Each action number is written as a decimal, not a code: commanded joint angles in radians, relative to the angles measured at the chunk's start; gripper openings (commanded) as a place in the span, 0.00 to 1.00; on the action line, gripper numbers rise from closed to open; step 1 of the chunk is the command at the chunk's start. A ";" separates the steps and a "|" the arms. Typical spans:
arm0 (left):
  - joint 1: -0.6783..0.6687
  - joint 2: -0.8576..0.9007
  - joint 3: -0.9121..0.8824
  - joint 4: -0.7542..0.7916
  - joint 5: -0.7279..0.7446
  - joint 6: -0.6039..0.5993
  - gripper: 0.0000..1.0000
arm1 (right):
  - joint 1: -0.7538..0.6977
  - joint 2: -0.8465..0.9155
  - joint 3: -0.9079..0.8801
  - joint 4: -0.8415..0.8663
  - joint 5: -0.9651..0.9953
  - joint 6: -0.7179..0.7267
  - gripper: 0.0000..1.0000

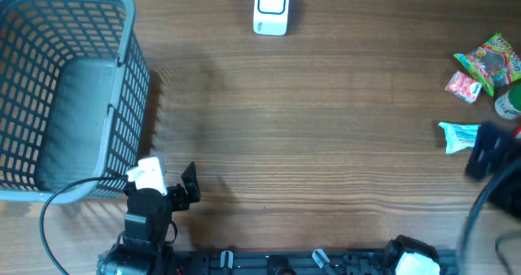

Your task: Scan the item barcode

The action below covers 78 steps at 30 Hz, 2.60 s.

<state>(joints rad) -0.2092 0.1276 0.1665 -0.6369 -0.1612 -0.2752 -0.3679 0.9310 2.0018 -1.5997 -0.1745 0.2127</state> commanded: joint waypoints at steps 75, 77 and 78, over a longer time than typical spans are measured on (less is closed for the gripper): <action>0.002 -0.003 -0.006 0.000 -0.013 0.006 1.00 | 0.311 -0.928 -1.997 1.614 -0.024 -0.420 1.00; 0.002 -0.003 -0.006 0.000 -0.012 0.006 1.00 | 0.311 -0.927 -1.997 1.614 -0.024 -0.420 1.00; 0.002 -0.003 -0.006 0.000 -0.012 0.006 1.00 | 0.311 -0.927 -1.997 1.614 -0.024 -0.420 1.00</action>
<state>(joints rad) -0.2092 0.1276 0.1665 -0.6373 -0.1608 -0.2752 -0.0612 0.0135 0.0063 0.0109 -0.2008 -0.2031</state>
